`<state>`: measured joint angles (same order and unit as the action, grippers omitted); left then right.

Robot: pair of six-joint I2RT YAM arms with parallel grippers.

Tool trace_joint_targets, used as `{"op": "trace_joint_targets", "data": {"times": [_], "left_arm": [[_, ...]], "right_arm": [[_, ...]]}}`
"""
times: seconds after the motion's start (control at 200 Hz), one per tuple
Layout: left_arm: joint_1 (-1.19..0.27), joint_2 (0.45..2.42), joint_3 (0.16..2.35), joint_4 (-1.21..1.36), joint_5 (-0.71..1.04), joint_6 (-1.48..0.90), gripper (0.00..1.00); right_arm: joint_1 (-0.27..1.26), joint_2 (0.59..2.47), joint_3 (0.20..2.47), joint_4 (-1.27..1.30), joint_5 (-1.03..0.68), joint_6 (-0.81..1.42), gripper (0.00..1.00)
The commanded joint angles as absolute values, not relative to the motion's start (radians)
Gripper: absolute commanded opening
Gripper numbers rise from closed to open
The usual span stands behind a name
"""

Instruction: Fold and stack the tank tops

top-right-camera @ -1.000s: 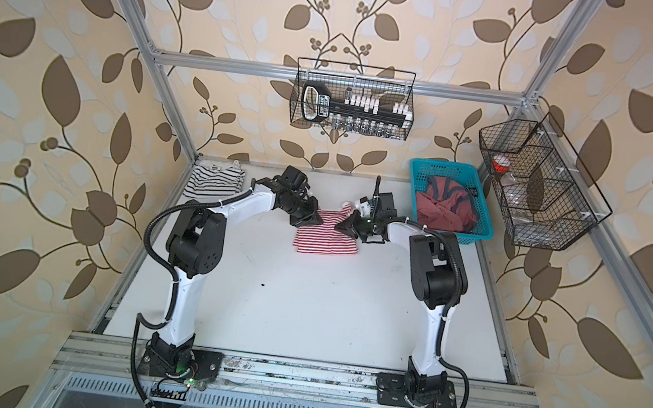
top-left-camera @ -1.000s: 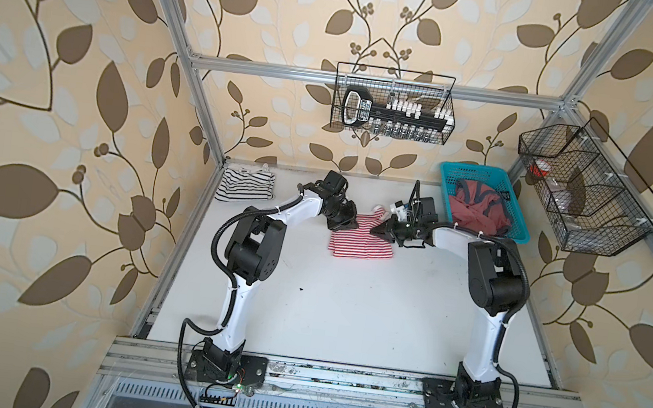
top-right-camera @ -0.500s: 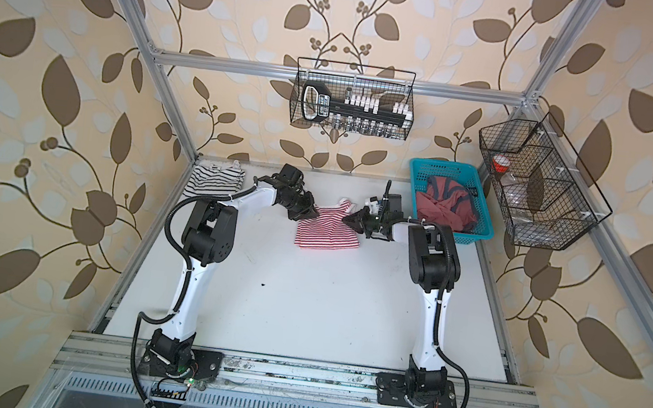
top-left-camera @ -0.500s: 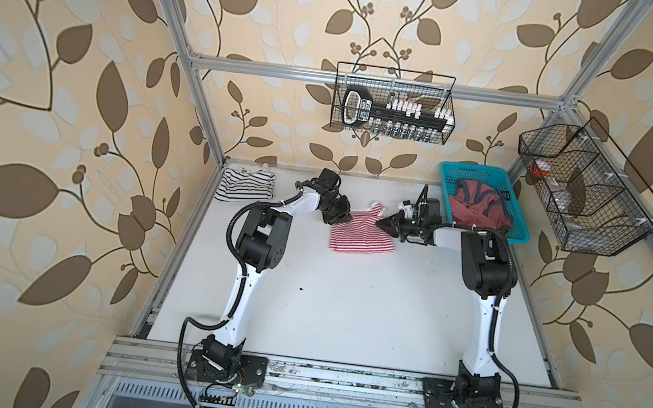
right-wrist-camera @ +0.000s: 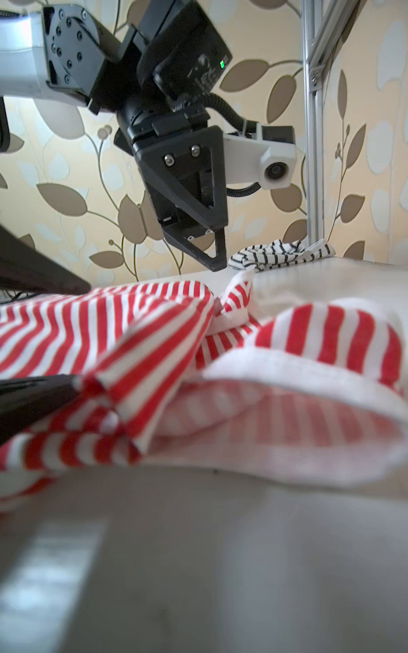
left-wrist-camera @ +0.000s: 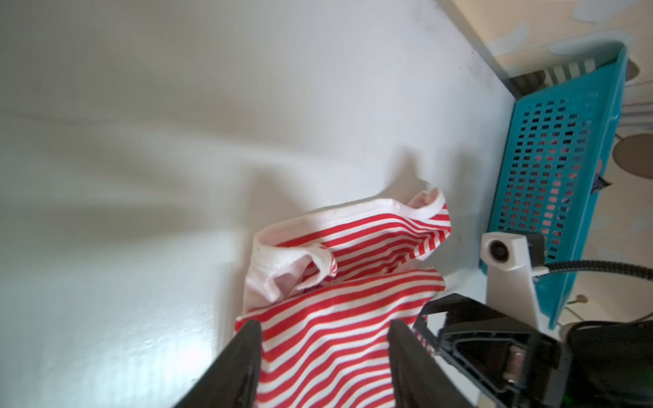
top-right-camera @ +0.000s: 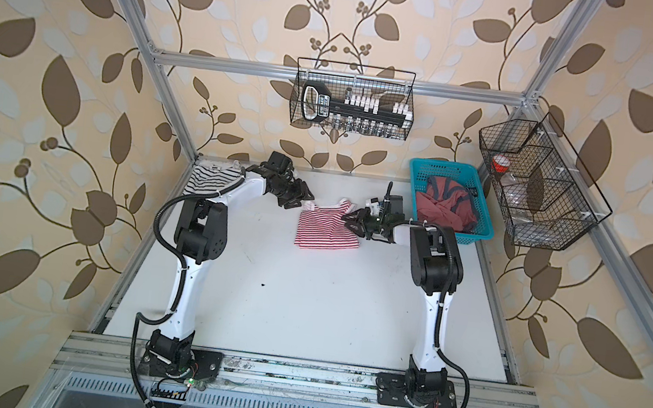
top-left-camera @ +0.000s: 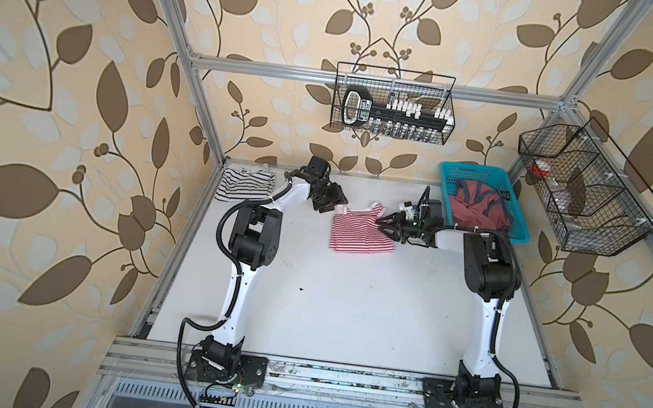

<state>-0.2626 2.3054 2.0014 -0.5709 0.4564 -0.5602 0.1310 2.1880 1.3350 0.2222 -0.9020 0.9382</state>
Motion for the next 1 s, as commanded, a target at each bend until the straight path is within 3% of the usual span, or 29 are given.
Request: {"op": "trace_joint_targets", "data": {"times": [0.0, 0.145, 0.365, 0.62, 0.995], "left_arm": [[-0.258, 2.157, 2.031, -0.716, 0.388, -0.402, 0.71], [-0.259, 2.127, 1.926, -0.783, 0.386, -0.361, 0.71], [-0.261, 2.104, 1.702, -0.642, 0.424, -0.413, 0.72], [-0.274, 2.165, 1.689, -0.579, 0.469, -0.457, 0.74], [-0.349, 2.277, 1.684, -0.567, 0.528, -0.483, 0.76]], "right_arm": [[0.134, 2.073, 1.292, 0.206, -0.913, 0.892, 0.47], [0.130, 1.991, 1.247, 0.109, -0.880, 0.804, 0.49], [0.120, 1.951, 1.247, -0.108, -0.770, 0.636, 0.51], [0.106, 2.004, 1.276, -0.213, -0.673, 0.542, 0.54], [0.108, 2.132, 1.318, -0.207, -0.672, 0.526, 0.57]]}}
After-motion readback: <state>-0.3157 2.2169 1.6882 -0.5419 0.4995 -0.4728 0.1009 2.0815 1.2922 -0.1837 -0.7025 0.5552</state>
